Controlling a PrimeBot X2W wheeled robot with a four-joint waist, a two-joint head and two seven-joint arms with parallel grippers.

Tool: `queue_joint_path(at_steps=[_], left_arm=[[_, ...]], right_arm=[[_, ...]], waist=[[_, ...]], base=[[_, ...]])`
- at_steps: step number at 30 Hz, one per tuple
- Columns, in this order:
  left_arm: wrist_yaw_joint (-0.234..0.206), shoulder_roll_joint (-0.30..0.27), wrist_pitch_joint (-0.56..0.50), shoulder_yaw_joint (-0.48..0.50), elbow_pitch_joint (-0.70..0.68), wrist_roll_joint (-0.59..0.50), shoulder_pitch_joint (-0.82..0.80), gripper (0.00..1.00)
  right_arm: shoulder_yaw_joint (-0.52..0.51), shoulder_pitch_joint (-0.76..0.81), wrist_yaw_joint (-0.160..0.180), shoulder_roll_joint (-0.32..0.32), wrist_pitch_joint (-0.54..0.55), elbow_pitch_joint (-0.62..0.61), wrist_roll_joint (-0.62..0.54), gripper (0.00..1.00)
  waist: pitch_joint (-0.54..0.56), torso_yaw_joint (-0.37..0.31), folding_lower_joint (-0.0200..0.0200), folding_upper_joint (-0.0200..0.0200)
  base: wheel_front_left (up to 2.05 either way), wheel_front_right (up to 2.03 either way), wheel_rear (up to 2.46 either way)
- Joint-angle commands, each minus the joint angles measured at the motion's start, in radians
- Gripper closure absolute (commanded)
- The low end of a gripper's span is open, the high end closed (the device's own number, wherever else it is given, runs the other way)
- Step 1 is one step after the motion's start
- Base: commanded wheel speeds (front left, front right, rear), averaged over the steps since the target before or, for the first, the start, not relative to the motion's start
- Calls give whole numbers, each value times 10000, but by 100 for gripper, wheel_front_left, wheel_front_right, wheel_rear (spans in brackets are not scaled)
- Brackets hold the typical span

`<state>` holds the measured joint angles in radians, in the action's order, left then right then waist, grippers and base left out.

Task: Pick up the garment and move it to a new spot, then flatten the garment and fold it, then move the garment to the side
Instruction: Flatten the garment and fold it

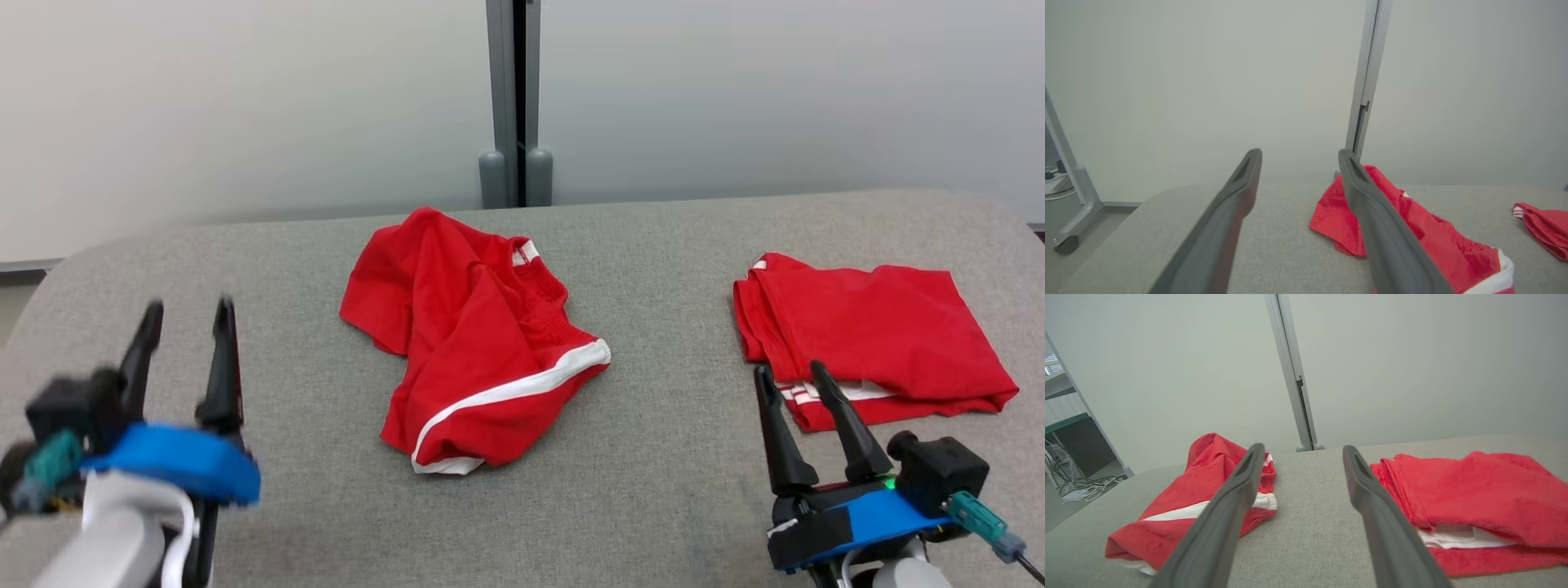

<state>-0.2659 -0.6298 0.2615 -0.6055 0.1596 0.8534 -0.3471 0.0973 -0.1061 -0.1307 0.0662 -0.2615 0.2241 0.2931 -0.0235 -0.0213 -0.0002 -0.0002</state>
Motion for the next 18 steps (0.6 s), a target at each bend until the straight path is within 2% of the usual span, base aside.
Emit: queue_joint_path(at_steps=[1,5,10,15,18], left_arm=[[-106,173,42,479,-251,-364,587,0],[17,960,43,1828,-976,-1556,2610,0],[553,2251,45,3273,-1468,-2568,4101,0],[1445,3089,45,3945,-1239,-3301,4482,0],[1817,3413,46,4253,-1062,-3615,4436,0]], right_arm=[[-115,190,-2,62,-45,-28,23,0],[-210,366,-4,74,-47,-60,52,0],[-179,642,-2,115,-45,117,151,0],[-183,641,-2,156,-47,182,163,0],[-147,390,-2,154,-45,127,182,0]], waist=[[91,-19,2,2],[235,-3,2,2],[317,164,2,2],[344,404,2,2],[350,562,2,2]], base=[[0,0,0],[0,0,0],[0,0,0],[0,0,0],[0,0,0]])
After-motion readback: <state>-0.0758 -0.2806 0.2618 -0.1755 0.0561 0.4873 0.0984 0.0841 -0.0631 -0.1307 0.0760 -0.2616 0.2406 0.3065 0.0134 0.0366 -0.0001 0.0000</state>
